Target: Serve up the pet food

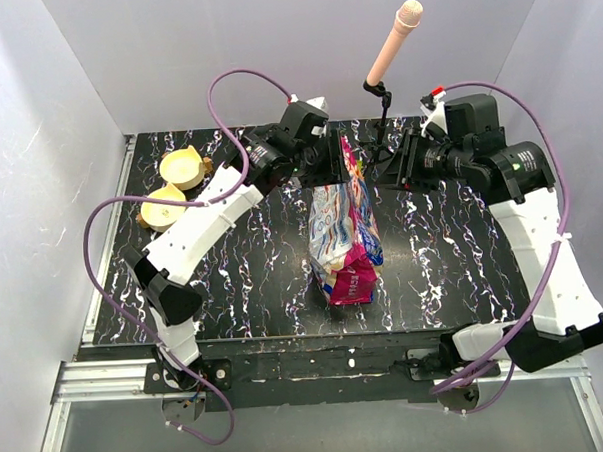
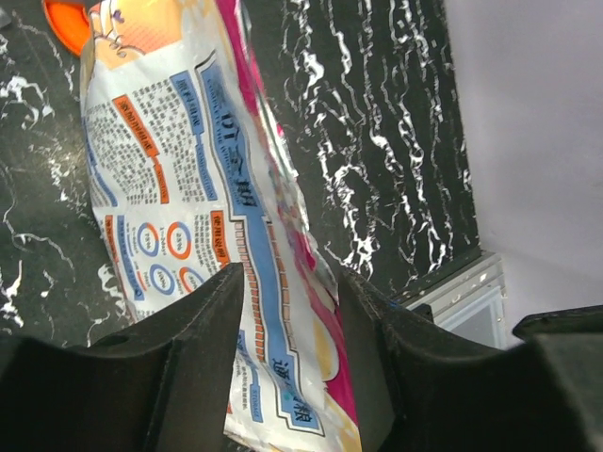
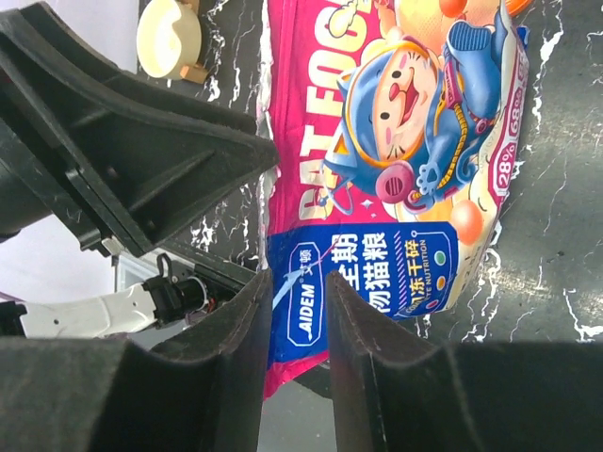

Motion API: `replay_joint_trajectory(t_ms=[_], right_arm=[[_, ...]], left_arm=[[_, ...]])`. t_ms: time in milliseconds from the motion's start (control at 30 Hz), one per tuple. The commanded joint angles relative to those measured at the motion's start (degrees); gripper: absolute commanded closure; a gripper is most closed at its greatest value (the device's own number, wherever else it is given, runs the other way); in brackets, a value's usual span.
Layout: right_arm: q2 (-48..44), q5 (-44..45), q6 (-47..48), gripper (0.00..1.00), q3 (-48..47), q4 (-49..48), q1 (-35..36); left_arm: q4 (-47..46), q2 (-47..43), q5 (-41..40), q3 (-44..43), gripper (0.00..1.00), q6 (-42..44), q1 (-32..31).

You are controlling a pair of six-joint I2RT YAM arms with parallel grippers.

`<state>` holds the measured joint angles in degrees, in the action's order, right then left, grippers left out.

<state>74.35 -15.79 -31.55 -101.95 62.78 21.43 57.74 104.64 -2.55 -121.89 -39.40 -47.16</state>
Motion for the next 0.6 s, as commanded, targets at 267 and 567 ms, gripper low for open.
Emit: replay_joint_trajectory(t_ms=[267,567], right_arm=[[3.96,2.35,3.07,0.65,-3.25,-0.65,1.51],[6.6,0.85,3.95,0.71,-4.04,-1.26,2.65]], left_arm=[[2.3,-0.14,0.25,-3.01,0.53,-1.12,-0.22],[0.62,-0.93,1.76,-1.6,0.55,-1.74,-0.22]])
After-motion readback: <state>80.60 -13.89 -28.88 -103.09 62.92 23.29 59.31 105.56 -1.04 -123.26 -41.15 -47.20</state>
